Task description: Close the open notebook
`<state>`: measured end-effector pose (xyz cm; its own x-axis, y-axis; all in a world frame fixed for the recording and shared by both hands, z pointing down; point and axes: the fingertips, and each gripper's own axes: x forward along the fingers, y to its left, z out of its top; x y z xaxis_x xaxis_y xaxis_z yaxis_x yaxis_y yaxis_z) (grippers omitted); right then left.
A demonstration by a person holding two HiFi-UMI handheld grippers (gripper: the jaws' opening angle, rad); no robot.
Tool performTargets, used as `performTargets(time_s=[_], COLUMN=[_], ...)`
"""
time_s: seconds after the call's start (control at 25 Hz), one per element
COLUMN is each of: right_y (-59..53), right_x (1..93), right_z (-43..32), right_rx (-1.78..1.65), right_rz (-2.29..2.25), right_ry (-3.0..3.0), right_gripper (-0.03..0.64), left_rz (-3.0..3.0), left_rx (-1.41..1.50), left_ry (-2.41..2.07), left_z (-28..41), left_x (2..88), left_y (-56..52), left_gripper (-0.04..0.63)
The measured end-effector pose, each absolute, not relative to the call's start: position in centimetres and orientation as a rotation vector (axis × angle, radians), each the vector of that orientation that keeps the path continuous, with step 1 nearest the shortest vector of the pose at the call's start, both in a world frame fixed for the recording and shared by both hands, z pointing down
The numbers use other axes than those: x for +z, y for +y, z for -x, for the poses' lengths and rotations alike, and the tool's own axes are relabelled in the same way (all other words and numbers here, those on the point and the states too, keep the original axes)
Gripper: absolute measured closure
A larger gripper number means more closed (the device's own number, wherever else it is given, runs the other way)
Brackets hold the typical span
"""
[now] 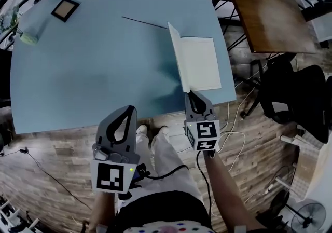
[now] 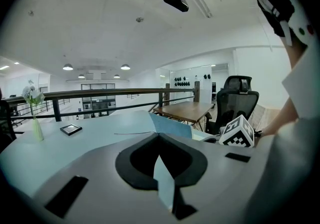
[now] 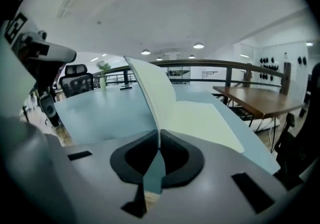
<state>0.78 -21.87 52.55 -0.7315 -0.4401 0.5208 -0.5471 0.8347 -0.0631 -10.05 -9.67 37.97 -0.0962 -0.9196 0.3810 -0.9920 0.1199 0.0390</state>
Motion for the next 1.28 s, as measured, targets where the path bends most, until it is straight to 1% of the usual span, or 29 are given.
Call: performTargets(time_s=[0.24,0.56,0.8,0.96,1.08,1.28], right_y=[-23.1,-24.1,-24.4,-24.1,-23.4,-21.8], right_x=[53.5,54.6,55.1,54.9,53.2,47.8], right_z=[-2.6,-3.6,-3.8,-4.1,-4.6,-5.4], right_rx=[0.612,1.001,0.934,0.890,0.828,0.598], right_rz=[-0.898,-1.000,-0.998,-0.999,-0.997,-1.001], right_ry=[-2.489,-2.383,-2.318,-2.275,-2.299,-2.411], right_gripper=[0.575,0.574,0.571,0.557,0.557,0.558], left_rz=[-1.891,-1.925,-1.977,-2.030,-2.074,-2.140], left_rx=[0.327,0.334,0.342,0.349,0.348,0.342], left_ry=[-2.065,-2.046,-2.027,-2.013,-2.013,-2.005], left_z=[9.7,9.7,9.3,9.1,8.9,8.5], left_x=[37.9,38.0,37.4,36.5,35.6,33.8], left_y=[-9.9,-10.2,-10.6,-10.9,-11.2,-11.4], left_gripper=[0.578,0.578,0.578,0.578,0.578,0.578])
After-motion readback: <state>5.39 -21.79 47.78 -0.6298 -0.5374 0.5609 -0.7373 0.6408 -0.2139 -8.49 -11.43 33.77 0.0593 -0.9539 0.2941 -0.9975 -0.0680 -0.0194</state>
